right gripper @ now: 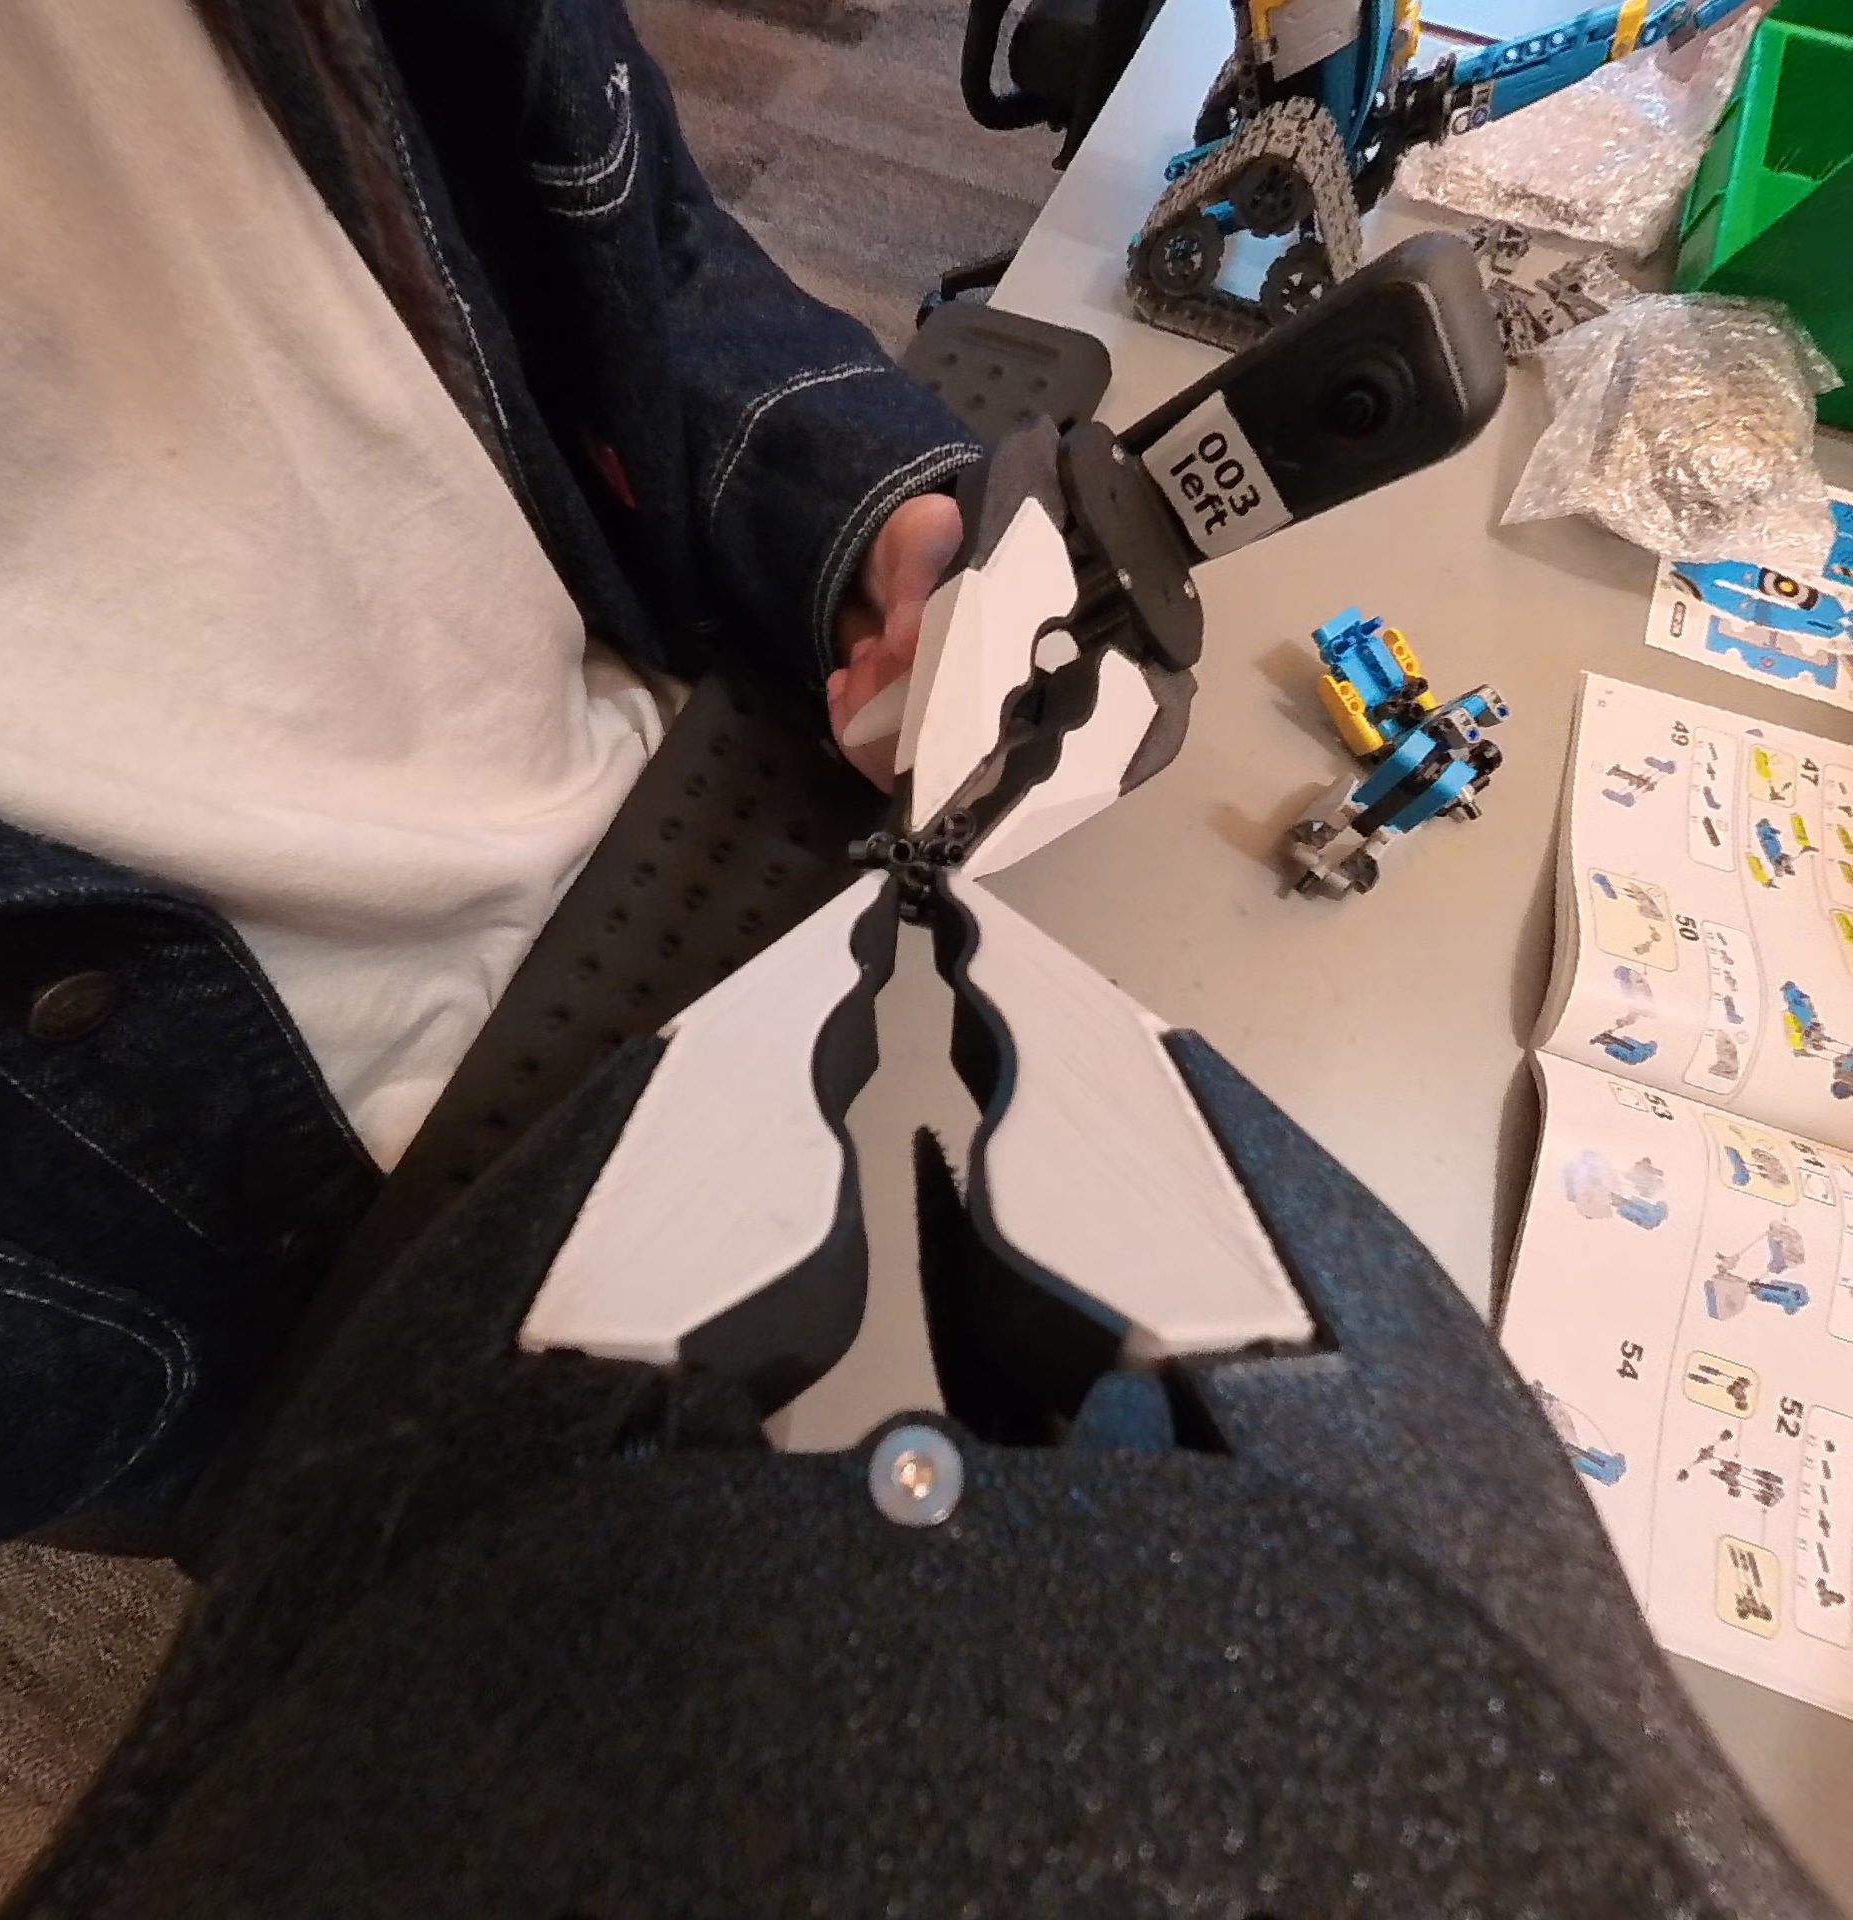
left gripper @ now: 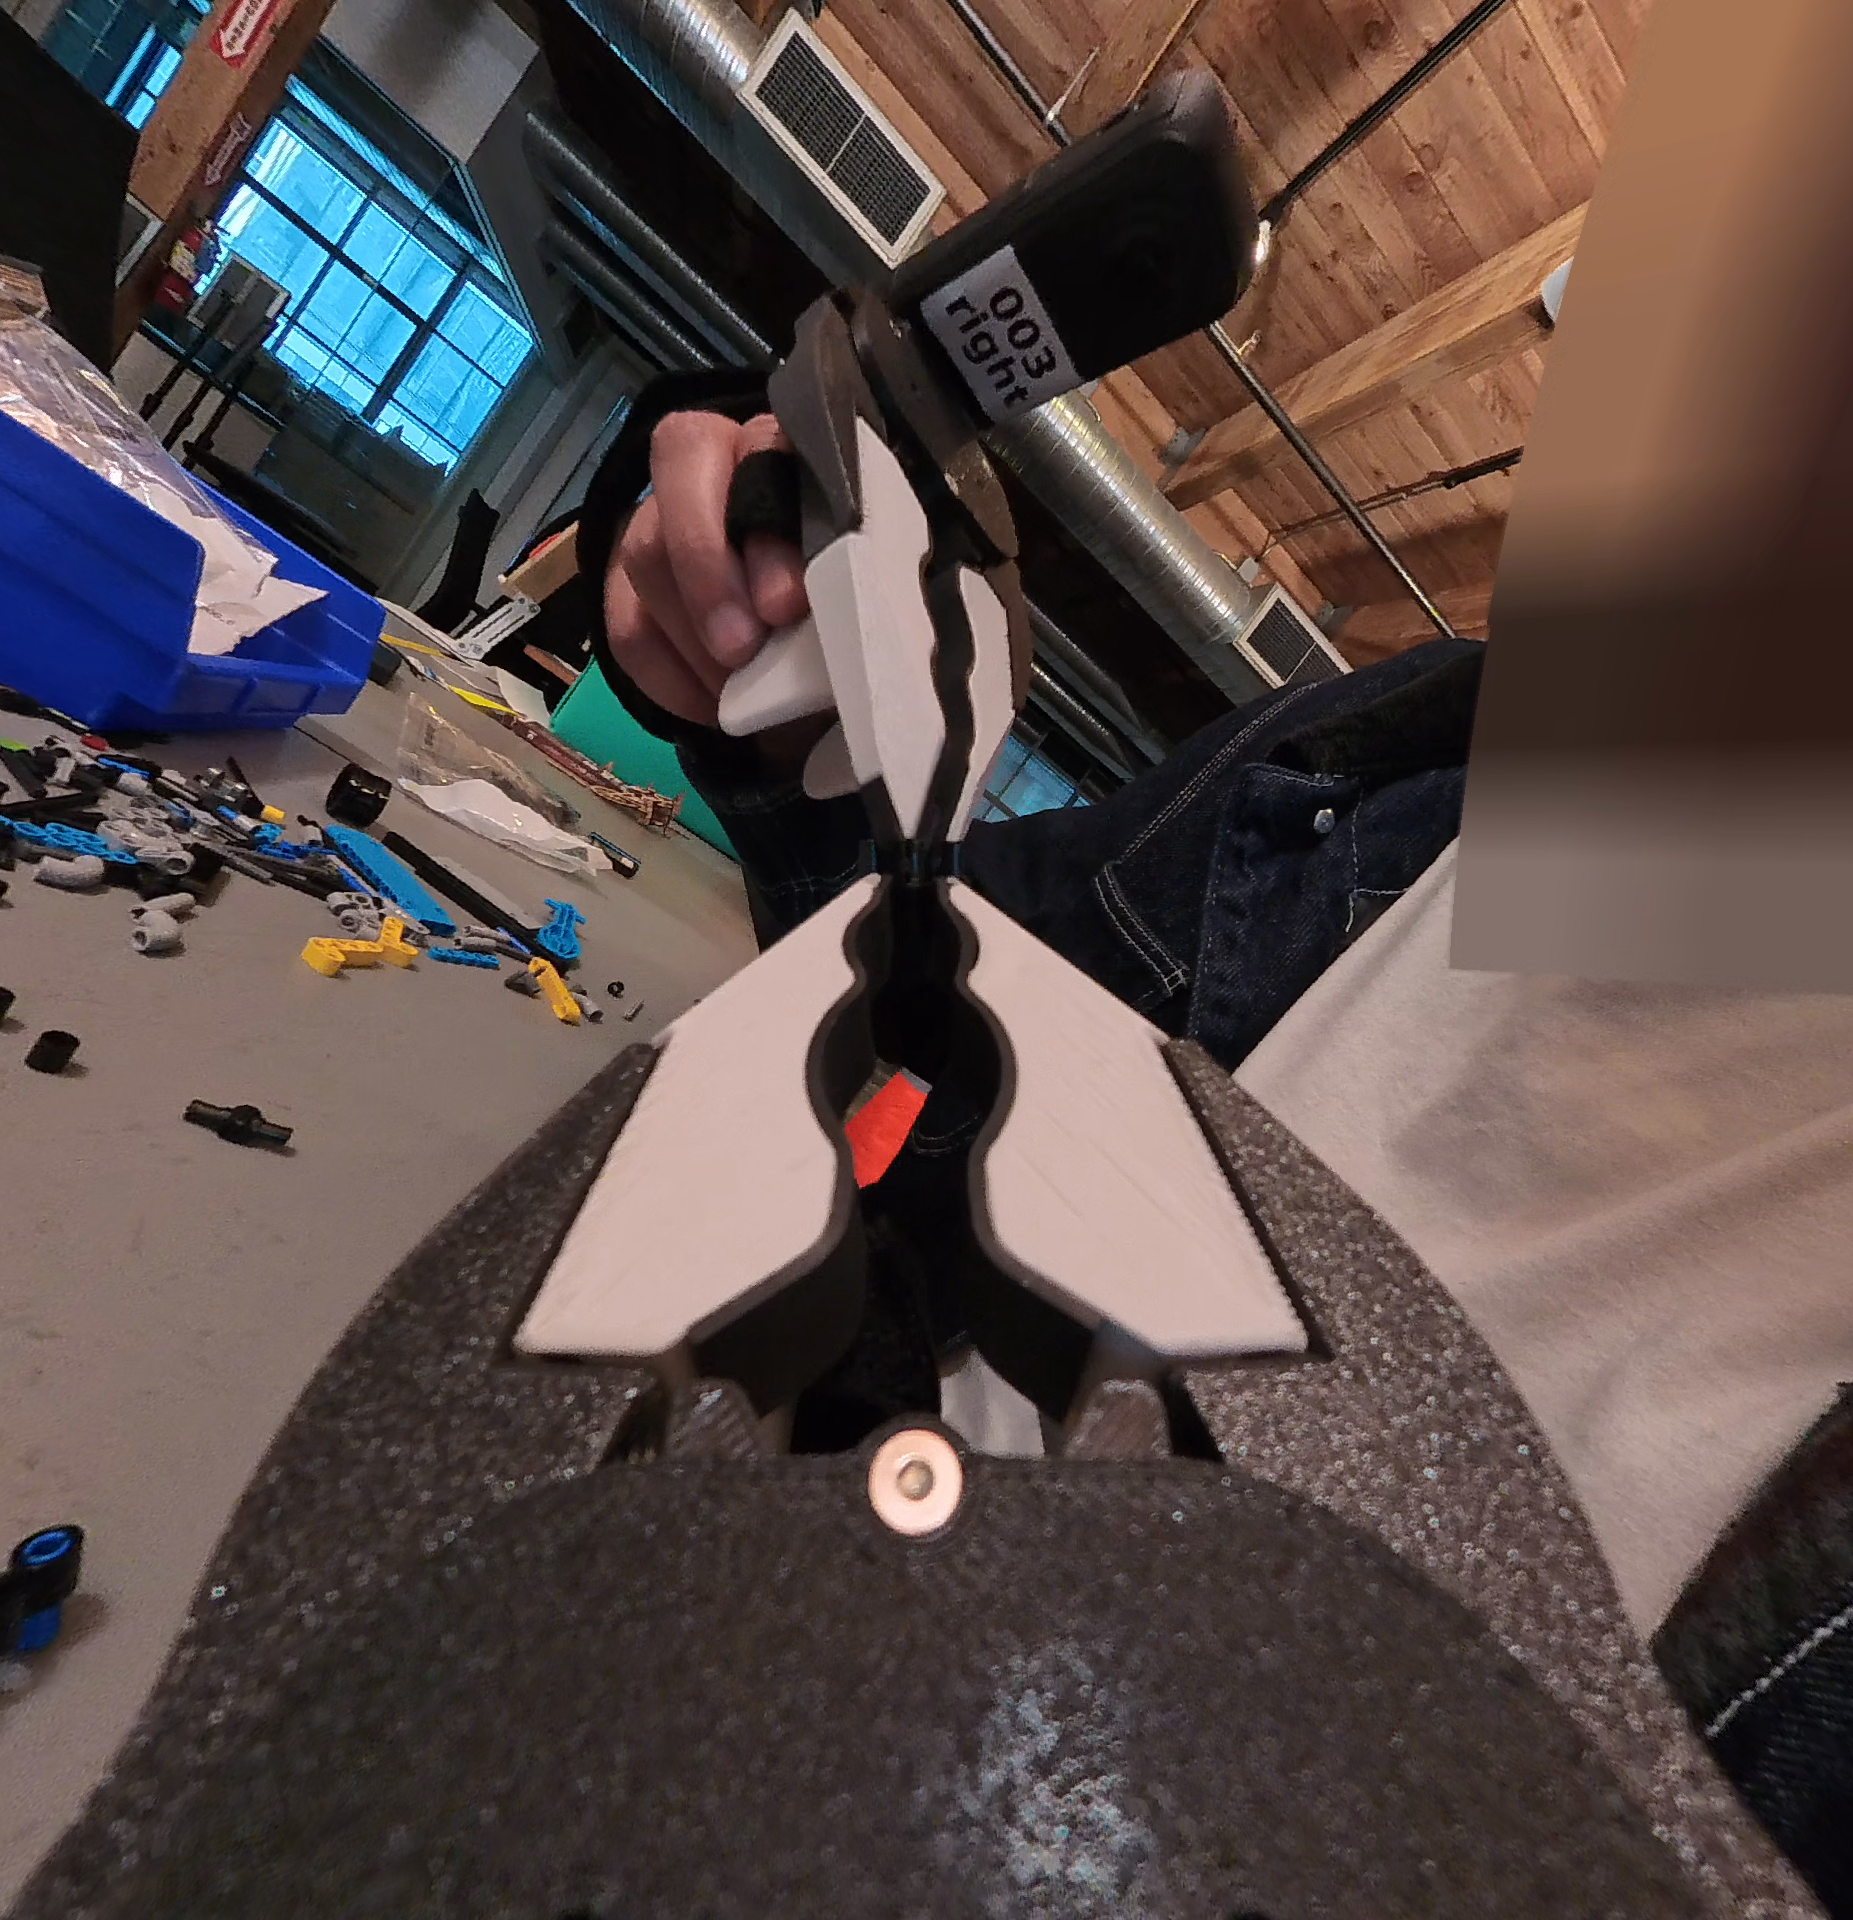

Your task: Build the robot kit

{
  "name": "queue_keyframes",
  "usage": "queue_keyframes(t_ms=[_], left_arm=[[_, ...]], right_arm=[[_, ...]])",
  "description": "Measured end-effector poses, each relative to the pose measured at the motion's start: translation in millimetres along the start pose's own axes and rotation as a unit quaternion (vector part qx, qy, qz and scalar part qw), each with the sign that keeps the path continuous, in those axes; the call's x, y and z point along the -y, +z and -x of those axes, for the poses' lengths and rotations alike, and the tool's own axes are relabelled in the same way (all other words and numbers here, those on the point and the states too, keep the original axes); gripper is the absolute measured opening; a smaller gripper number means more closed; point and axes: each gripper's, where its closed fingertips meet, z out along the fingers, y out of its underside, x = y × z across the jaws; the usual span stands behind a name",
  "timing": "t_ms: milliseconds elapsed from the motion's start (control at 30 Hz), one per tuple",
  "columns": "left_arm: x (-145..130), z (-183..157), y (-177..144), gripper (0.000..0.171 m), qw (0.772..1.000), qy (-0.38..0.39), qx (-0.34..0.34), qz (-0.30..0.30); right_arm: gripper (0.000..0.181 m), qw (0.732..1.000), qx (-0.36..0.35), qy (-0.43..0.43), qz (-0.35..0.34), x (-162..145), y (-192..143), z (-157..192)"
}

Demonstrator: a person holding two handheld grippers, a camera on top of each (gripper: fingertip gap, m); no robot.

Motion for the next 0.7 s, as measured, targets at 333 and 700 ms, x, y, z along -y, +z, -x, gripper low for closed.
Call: queue_keyframes(t_ms=[333, 700], left_arm=[[2.4, 0.7, -1.5, 0.007, 1.000, -0.006, -0.001, -0.007], [6.4, 4.7, -5.3, 0.006, 1.000, -0.013, 0.007, -0.017]], right_arm=[[0.006, 1.000, -0.009, -0.006, 0.006, 0.2, 0.8, -1.6], [0.014, 1.000, -0.022, -0.014, 0.012, 0.0, -0.8, -4.0]])
